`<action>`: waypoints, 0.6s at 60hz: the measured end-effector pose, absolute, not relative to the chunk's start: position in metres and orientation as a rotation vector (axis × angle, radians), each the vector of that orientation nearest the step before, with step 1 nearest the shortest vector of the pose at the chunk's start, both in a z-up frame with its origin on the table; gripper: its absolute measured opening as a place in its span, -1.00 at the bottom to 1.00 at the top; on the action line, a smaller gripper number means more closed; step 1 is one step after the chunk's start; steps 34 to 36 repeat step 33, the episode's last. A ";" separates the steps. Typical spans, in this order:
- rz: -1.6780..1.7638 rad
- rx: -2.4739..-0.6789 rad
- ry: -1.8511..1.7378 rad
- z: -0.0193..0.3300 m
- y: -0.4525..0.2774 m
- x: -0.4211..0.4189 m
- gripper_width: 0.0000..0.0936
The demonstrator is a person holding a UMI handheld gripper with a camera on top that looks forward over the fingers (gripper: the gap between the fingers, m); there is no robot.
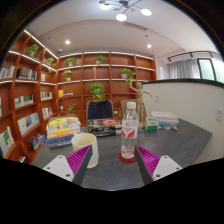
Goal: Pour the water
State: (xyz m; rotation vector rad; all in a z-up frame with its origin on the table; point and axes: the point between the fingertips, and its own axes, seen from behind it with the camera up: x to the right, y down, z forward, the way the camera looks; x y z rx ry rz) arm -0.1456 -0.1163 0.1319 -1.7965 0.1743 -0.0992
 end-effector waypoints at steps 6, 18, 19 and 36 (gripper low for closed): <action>-0.040 -1.772 0.147 0.147 -0.131 -0.166 0.89; -0.056 -1.770 0.077 0.158 -0.156 -0.190 0.89; -0.059 -1.771 0.074 0.158 -0.157 -0.192 0.89; -0.037 -1.759 0.022 0.163 -0.165 -0.211 0.90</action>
